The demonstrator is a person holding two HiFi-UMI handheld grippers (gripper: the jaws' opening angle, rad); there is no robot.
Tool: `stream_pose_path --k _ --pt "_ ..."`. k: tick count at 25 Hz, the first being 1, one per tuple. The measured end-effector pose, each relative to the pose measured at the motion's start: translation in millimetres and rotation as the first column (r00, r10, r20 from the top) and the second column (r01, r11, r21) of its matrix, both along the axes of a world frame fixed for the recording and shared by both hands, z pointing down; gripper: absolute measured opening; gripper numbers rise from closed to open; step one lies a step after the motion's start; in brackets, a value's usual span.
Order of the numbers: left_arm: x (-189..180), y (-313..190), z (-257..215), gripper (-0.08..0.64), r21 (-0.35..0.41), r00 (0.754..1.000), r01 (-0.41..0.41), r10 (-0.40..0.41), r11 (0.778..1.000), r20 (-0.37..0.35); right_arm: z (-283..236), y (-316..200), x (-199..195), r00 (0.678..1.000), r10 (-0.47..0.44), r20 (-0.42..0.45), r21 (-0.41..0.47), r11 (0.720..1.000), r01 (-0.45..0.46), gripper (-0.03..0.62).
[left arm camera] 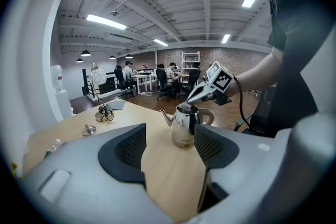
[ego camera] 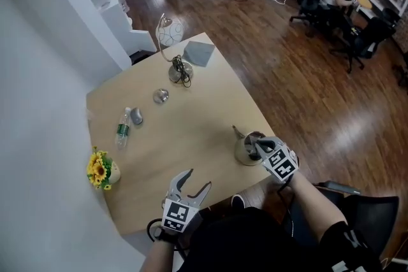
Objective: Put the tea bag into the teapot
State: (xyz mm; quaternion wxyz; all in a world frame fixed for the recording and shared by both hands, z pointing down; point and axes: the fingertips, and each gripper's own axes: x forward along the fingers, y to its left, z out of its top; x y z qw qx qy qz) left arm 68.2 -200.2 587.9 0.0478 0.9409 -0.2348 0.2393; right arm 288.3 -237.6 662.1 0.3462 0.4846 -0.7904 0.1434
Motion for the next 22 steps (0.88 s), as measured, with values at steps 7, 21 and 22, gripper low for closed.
stream_pose_path --k 7,21,22 --pt "6 2 3 0.284 -0.006 1.000 0.015 -0.015 1.000 0.013 16 0 9 1.000 0.008 0.021 -0.030 1.000 -0.007 0.032" --pt "-3 4 -5 0.284 0.007 0.997 0.072 -0.072 0.997 0.015 -37 -15 -7 0.977 0.007 0.215 0.071 0.997 -0.023 0.052" --pt "-5 5 -7 0.284 0.008 0.997 0.081 -0.081 0.997 0.014 -43 -14 -12 0.970 -0.009 0.242 0.083 0.996 -0.012 0.052"
